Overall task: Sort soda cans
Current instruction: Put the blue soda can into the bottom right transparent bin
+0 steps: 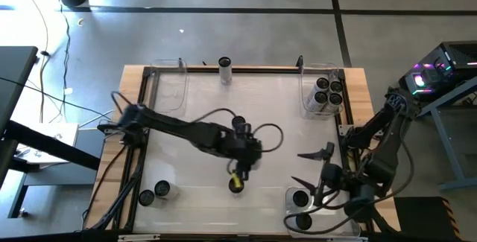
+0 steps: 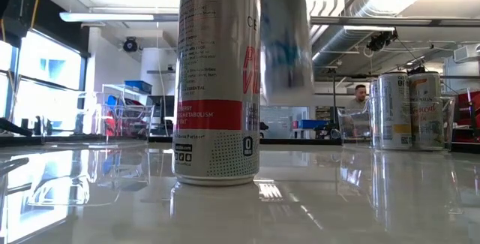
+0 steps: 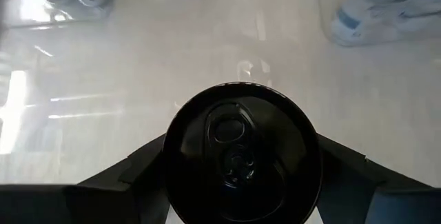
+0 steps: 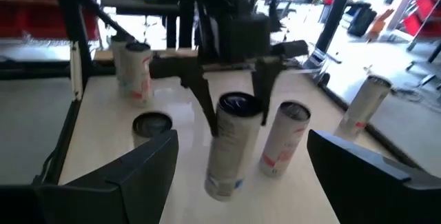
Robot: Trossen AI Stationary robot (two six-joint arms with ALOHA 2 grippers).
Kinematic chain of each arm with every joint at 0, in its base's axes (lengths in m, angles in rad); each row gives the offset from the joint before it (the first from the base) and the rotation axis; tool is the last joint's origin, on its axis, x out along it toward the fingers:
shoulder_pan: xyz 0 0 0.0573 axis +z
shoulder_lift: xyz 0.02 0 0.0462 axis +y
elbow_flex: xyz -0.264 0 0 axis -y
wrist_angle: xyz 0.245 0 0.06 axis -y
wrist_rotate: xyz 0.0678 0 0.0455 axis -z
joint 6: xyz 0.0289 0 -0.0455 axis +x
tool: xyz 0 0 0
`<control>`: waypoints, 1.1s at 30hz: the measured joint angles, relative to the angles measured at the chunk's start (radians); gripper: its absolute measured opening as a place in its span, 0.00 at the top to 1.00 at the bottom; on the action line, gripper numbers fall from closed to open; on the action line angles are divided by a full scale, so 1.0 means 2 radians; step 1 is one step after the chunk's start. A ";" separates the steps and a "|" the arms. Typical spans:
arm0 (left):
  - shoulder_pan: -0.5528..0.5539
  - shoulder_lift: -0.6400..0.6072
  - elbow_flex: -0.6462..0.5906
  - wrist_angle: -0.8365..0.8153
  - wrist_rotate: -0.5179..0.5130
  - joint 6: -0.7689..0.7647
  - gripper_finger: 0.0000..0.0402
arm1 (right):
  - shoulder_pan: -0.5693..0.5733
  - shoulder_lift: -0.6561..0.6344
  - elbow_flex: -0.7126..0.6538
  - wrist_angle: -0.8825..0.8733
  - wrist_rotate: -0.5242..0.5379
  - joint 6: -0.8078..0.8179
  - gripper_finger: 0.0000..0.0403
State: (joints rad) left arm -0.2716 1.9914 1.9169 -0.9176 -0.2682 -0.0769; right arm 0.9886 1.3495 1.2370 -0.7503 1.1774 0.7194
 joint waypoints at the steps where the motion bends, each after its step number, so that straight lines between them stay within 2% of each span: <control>1: 0.001 0.011 0.004 0.004 0.003 0.000 0.36 | 0.000 0.001 0.000 -0.008 -0.006 0.012 0.21; 8: 0.001 0.059 0.007 0.043 0.008 -0.003 0.36 | -0.003 0.019 0.000 -0.087 -0.043 0.124 0.21; 11: 0.000 0.065 0.007 0.056 0.012 -0.008 0.35 | -0.015 0.029 0.000 -0.103 -0.089 0.158 0.21; 14: 0.000 0.066 0.007 0.060 0.012 -0.008 0.29 | -0.032 0.039 0.000 -0.102 -0.139 0.165 0.21; 20: 0.001 0.065 0.009 0.069 0.031 0.001 0.20 | -0.080 0.052 0.000 -0.078 -0.204 0.118 0.21; 25: 0.002 0.065 0.009 0.067 0.051 0.001 0.20 | -0.117 0.052 0.000 -0.048 -0.253 0.064 0.21; 33: -0.006 0.038 0.010 0.036 0.050 0.005 0.19 | -0.173 0.052 -0.009 0.012 -0.292 -0.001 0.21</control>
State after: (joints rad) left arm -0.2833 2.0675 1.9368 -0.8460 -0.1679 -0.0678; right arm 0.6435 1.4536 1.2181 -0.7255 0.5925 0.7183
